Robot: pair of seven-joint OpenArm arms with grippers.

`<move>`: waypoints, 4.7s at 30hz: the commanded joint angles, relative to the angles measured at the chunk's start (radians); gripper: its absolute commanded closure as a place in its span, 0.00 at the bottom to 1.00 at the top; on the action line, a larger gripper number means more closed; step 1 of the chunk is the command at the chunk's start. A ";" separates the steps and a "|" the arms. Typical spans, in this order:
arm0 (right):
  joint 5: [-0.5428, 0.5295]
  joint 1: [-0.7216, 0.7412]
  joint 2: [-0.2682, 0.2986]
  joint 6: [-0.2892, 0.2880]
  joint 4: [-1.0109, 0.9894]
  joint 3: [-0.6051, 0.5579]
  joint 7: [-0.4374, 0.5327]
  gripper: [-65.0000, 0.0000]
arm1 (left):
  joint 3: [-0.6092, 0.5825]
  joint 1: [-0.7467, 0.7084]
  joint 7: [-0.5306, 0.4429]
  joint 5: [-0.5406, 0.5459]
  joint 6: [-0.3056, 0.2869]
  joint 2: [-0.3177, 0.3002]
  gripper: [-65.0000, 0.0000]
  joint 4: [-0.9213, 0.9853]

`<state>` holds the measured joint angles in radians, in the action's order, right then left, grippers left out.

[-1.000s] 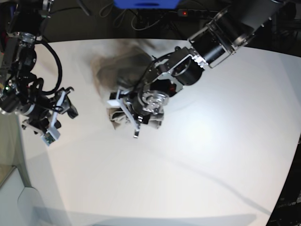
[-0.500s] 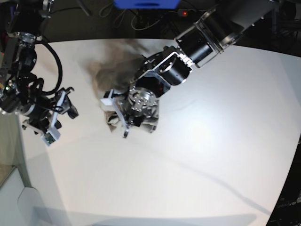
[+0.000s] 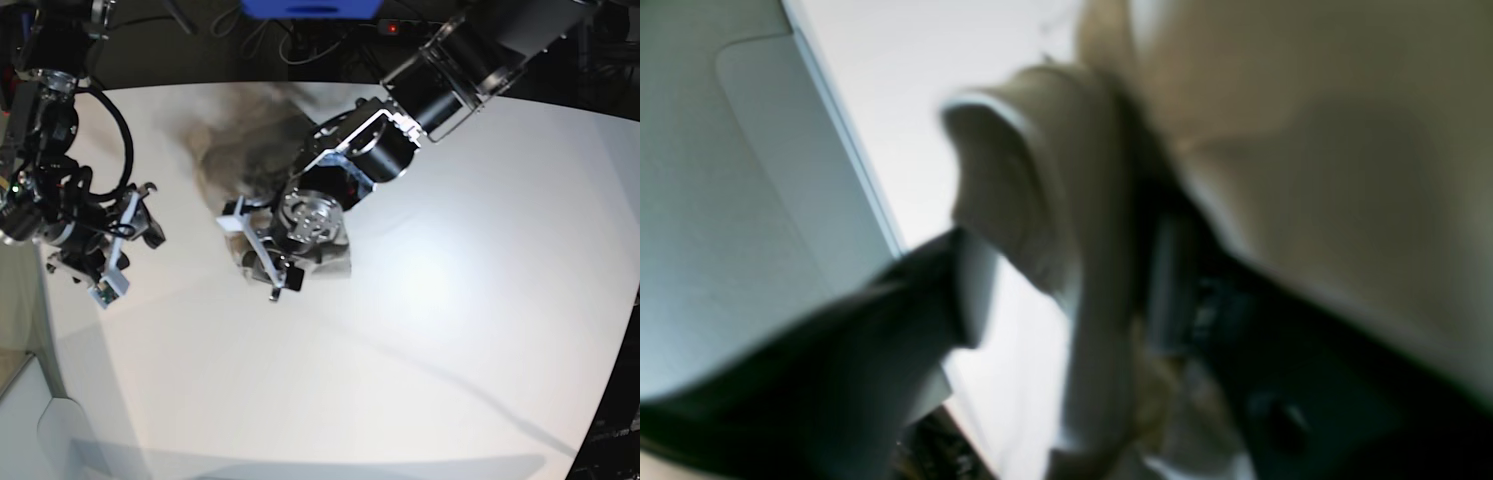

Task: Layout the t-shirt on the table in an organized manner, then fold the t-shirt properly
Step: 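Fold the remaining strip end with the left gripper onto the stack, then tuck and press the folded bundle edges with the right gripper, then pat the folded bundle square with the right gripper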

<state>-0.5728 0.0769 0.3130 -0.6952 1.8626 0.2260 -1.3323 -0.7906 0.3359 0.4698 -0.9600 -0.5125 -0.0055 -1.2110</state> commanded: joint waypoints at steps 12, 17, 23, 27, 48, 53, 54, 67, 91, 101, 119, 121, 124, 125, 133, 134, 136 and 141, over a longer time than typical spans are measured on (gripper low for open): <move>-0.010 0.010 -0.005 -0.003 0.015 0.005 0.018 0.40 | 0.133 0.004 0.004 -0.003 -0.004 -0.031 0.34 -0.218; -0.010 0.008 -0.047 -0.003 0.018 -0.003 0.017 0.40 | 0.314 -0.036 -0.003 -0.003 -0.005 -0.031 0.34 -0.293; -0.011 -0.006 -0.117 -0.003 0.022 -0.081 0.018 0.40 | 0.504 -0.097 0.013 0.158 -0.005 -0.027 0.34 -0.409; -0.011 -0.006 -0.165 -0.003 0.024 -0.136 0.018 0.41 | 0.705 -0.139 0.108 0.275 -0.005 -0.023 0.34 -0.481; -0.011 -0.125 -0.242 -0.003 -0.050 -0.271 0.145 0.78 | 1.200 -0.289 0.234 0.433 -0.007 -0.054 0.35 -0.596; -0.010 -0.148 -0.240 -0.003 -0.134 -0.320 0.230 0.78 | 1.196 -0.284 0.234 0.431 -0.007 -0.054 0.35 -0.596; -0.010 -0.148 -0.236 -0.003 -0.157 -0.328 0.242 0.78 | 1.200 -0.283 0.234 0.431 -0.007 -0.054 0.35 -0.596; -0.010 -0.107 -0.189 -0.003 -0.323 -0.348 0.368 0.78 | 1.201 -0.291 0.234 0.433 -0.007 -0.054 0.35 -0.596; -0.010 0.059 -0.111 -0.003 -0.252 -0.210 0.250 0.78 | 1.192 -0.469 0.232 0.442 -0.007 0.045 0.35 -0.697; -0.008 0.004 -0.110 -0.003 -0.369 -0.218 0.376 0.78 | 1.192 -0.464 0.232 0.442 -0.007 0.092 0.35 -0.695; -0.010 -0.027 -0.093 -0.003 -0.194 -0.190 0.376 0.78 | 1.117 -0.467 0.232 0.444 -0.007 0.131 0.35 -0.692; -0.010 -0.030 -0.094 -0.003 -0.151 -0.147 0.339 0.78 | 1.107 -0.464 0.232 0.444 -0.005 0.141 0.35 -0.689; -0.008 -0.035 -0.093 -0.003 -0.134 -0.069 0.313 0.78 | 1.104 -0.462 0.229 0.444 -0.005 0.160 0.35 -0.654; -0.008 -0.044 -0.087 -0.003 -0.139 -0.046 0.314 0.78 | 1.104 -0.456 0.226 0.444 -0.005 0.163 0.35 -0.639; 0.003 -0.116 -0.045 -0.003 -0.272 0.028 0.363 0.78 | 1.104 -0.377 0.226 0.445 -0.001 0.163 0.43 -0.478; 0.017 -0.131 -0.047 -0.003 -0.280 0.028 0.389 0.78 | 1.104 -0.363 0.229 0.451 -0.001 0.163 0.48 -0.464; 0.046 -0.157 -0.053 -0.003 -0.281 0.023 0.423 0.78 | 1.107 -0.346 0.232 0.497 0.005 0.163 0.58 -0.447; 0.095 -0.194 -0.088 -0.003 -0.274 0.020 0.431 0.78 | 1.109 -0.346 0.232 0.568 0.005 0.163 0.74 -0.445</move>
<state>-0.4683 -0.1280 0.2100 -0.6949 1.5661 0.2405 -0.9260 0.3195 -0.0250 0.7185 -0.3958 -0.5167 0.1535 -1.6398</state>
